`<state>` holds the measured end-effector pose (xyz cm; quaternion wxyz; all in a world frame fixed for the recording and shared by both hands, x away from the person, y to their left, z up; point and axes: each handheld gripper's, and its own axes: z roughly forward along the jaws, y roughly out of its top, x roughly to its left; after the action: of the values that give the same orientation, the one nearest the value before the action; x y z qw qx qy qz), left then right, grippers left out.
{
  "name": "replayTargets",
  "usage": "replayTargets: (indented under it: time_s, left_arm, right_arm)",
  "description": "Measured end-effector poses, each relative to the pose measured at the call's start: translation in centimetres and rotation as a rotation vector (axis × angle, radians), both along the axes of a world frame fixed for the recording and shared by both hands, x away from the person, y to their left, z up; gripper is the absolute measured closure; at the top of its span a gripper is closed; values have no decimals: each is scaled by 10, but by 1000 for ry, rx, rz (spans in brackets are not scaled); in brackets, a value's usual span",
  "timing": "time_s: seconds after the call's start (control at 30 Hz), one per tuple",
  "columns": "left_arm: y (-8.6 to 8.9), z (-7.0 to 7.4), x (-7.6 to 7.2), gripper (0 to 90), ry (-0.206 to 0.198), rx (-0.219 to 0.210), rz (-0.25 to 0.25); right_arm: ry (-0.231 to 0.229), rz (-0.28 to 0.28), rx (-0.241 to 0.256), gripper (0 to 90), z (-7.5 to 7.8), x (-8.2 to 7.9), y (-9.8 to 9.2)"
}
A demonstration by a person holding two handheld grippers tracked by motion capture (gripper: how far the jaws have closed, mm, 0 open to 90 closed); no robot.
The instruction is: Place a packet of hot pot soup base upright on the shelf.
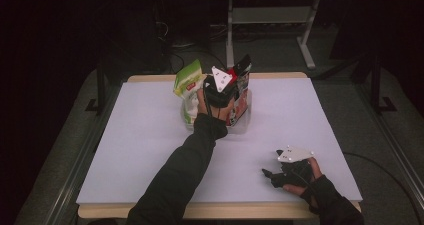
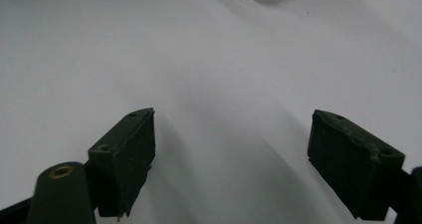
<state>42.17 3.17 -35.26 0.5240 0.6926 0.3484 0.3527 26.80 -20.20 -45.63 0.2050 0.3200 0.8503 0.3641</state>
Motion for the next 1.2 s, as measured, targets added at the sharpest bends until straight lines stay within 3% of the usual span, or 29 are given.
replayTargets:
  time_s: [0.97, 1.2]
  left_arm:
    - [21, -6, 3, 728, 70, 28, -80]
    - [24, -5, 5, 707, 88, 56, -97]
  right_arm:
    - [-7, 12, -1, 191, 1, -1, -1]
    - [-6, 14, -10, 192, 0, -1, 0]
